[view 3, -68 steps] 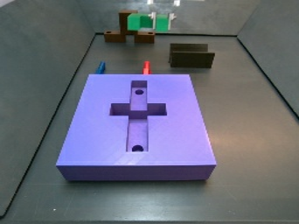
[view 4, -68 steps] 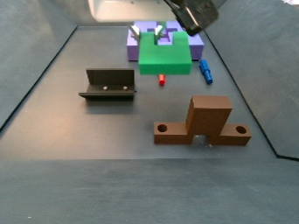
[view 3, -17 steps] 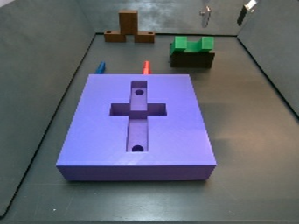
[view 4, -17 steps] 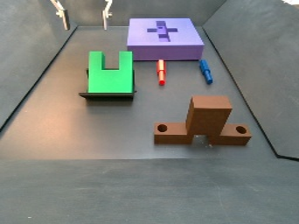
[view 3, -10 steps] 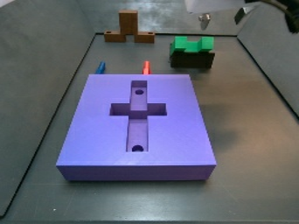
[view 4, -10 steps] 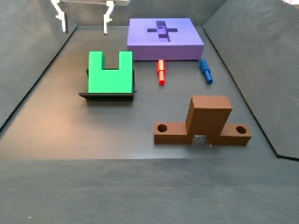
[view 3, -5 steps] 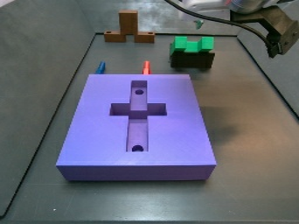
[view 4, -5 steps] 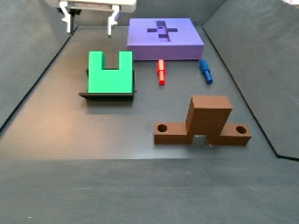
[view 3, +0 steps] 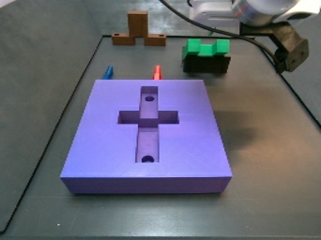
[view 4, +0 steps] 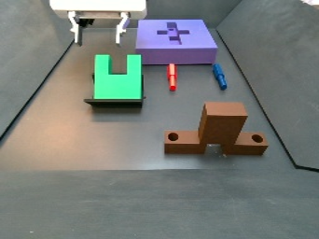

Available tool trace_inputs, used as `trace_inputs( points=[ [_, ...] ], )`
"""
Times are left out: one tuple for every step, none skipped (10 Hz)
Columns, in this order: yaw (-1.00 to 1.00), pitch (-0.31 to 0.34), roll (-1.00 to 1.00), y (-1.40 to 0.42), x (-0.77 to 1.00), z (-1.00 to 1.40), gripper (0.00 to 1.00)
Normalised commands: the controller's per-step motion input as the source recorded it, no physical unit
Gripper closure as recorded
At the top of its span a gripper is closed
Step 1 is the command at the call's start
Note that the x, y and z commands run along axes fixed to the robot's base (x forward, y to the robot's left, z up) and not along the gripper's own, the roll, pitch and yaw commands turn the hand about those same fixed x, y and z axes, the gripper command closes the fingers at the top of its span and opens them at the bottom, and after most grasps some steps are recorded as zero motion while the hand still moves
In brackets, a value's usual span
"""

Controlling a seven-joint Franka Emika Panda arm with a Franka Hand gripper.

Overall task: Pick up the green object. Move up. Place the green object on the fixture. Regrasp the green object. Move to above the board. Insert the green object.
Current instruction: Regrasp the green object.

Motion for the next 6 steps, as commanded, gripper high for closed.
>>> trace_inputs(
  points=[
    [-0.06, 0.277, 0.00, 0.00, 0.33, -0.07, 0.00],
    [0.00, 0.194, -0.03, 0.00, 0.40, -0.08, 0.00],
    [0.13, 0.117, -0.06, 0.00, 0.44, -0.15, 0.00],
    [0.16, 0.000, -0.02, 0.00, 0.28, -0.25, 0.00],
    [0.23, 0.000, -0.01, 0.00, 0.11, -0.23, 0.00],
    [0.28, 0.000, 0.00, 0.00, 0.22, -0.23, 0.00]
  ],
)
